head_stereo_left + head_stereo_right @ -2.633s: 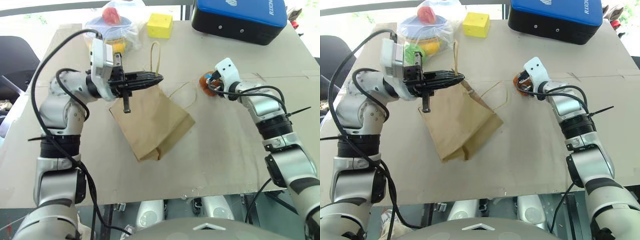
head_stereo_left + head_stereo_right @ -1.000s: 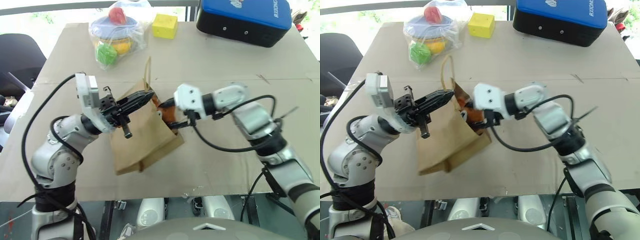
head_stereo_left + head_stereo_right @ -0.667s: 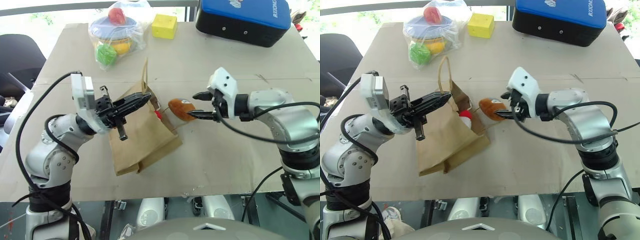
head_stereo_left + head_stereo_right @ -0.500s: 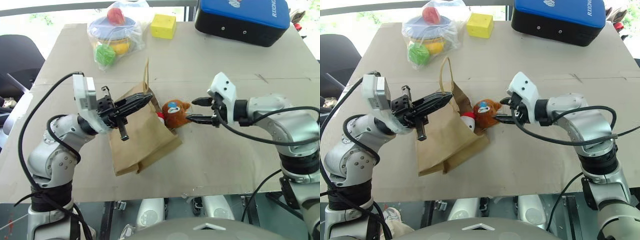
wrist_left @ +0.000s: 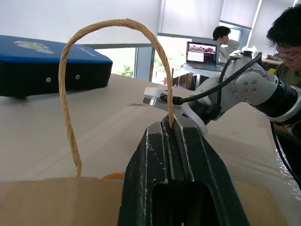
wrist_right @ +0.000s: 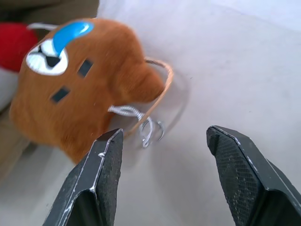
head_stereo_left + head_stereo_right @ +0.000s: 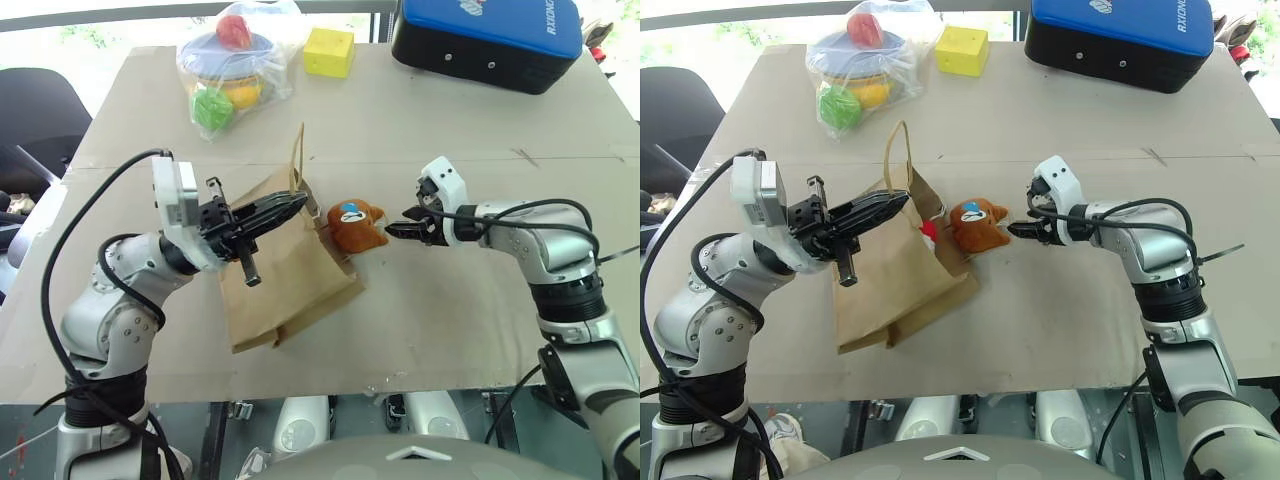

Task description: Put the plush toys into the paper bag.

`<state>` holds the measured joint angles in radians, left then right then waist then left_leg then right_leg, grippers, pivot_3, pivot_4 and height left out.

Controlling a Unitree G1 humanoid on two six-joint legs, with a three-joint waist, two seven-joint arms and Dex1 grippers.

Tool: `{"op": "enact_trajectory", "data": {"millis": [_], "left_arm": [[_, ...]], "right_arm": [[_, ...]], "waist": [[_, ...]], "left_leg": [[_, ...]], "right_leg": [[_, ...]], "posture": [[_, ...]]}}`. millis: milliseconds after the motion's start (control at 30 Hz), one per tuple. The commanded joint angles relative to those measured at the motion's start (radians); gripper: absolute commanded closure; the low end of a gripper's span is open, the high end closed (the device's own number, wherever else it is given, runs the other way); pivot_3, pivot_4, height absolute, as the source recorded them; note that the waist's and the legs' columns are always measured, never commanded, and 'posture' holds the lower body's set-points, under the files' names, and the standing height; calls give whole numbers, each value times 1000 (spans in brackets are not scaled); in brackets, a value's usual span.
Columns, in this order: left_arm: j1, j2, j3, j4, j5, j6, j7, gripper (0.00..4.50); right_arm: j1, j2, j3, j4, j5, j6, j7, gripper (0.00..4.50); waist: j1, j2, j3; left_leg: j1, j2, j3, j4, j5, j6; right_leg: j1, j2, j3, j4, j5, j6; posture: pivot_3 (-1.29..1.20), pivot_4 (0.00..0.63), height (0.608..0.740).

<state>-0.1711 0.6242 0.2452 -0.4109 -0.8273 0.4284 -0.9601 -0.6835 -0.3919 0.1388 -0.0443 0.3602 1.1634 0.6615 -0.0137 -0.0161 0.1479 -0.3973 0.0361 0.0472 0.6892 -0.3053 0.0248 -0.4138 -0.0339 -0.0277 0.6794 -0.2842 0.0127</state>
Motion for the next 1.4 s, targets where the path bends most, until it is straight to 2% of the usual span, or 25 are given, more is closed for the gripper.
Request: {"op": "enact_trajectory", "data": {"millis": [33, 100, 167, 233, 267, 333, 467, 667, 833, 1000, 1200, 1400], "left_arm": [[-1, -2, 14, -39, -4, -27, 4, 4500], [0, -4, 12, -39, -2, -30, 5, 4500], [1, -5, 11, -40, 0, -33, 5, 4500], [1, -5, 9, -40, 2, -36, 6, 4500], [1, -5, 9, -40, 2, -37, 7, 4500], [4, -5, 9, -38, 4, -42, 8, 4500], [16, -11, 14, -37, 8, -54, 15, 4500], [-35, -38, 35, -6, 4, -73, 61, 4500], [-140, -83, 59, 47, -41, -56, 130, 4500], [-211, -110, 31, 122, 7, -90, 132, 4500], [-264, -143, 8, 198, 72, -149, 126, 4500], [-318, -100, 18, 326, 126, -180, 81, 4500]], "right_arm": [[-32, 27, -33, 30, 28, 2, -10, 1772], [-45, 47, -42, 50, 44, 10, -7, 1772], [-55, 62, -48, 69, 55, 15, -5, 2277], [-56, 64, -33, 93, 47, -4, -5, 2969], [-55, 68, -29, 103, 48, -17, 0, 3628], [-50, 76, -30, 104, 54, -58, 13, 4387], [-36, 67, -66, 25, 126, -55, 68, 4450], [-79, 80, -264, -186, 389, 88, 87, 4450], [-225, 106, -431, -286, 598, 207, -34, 4450], [-351, 124, -523, -264, 724, 246, -177, 4450], [-340, 99, -526, -271, 758, 235, -297, 4450], [-304, -4, -638, -222, 842, 214, -372, 4450]], "waist": [[0, 0, 0], [0, 0, 0], [0, 0, 0], [0, 0, 0], [0, 0, 0], [0, 0, 0], [0, 0, 0], [2, 0, 0], [1, 0, 0], [0, 0, 0], [0, 0, 0], [1, 0, 0]], "left_leg": [[0, 0, 0, 0, 0, 0], [0, 0, 0, 0, 0, 0], [0, 0, 0, 0, 0, 0], [0, 0, 0, 0, 0, 0], [0, 0, 0, 0, 0, 0], [0, 0, 0, 0, 0, 0], [0, 0, 0, 0, 0, 0], [0, 0, 0, -1, 0, 0], [-1, 0, -1, -1, 0, 0], [0, 0, 0, -1, 0, 0], [0, 0, 0, -1, 0, 0], [-1, 0, 1, 0, 0, 0]], "right_leg": [[0, 0, 0, 0, 0, 0], [0, 0, 0, 0, 0, 0], [0, 0, 0, 0, 0, 0], [0, 0, 0, 0, 0, 0], [0, 0, 0, 0, 0, 0], [0, 0, 0, 0, 0, 0], [0, 0, 0, 0, 0, 0], [0, 0, 0, 0, 0, 0], [0, -1, -1, 1, 0, 0], [0, -1, -1, 0, 0, 0], [0, 0, -1, 0, 0, 0], [0, -1, -1, 0, 0, 0]], "posture": [[0, 150, 733], [0, 150, 733], [0, 150, 733], [0, 150, 733], [0, 150, 733], [0, 150, 733], [0, 150, 733], [0, 150, 733], [0, 150, 733], [0, 150, 733], [0, 150, 733], [0, 150, 733]]}}
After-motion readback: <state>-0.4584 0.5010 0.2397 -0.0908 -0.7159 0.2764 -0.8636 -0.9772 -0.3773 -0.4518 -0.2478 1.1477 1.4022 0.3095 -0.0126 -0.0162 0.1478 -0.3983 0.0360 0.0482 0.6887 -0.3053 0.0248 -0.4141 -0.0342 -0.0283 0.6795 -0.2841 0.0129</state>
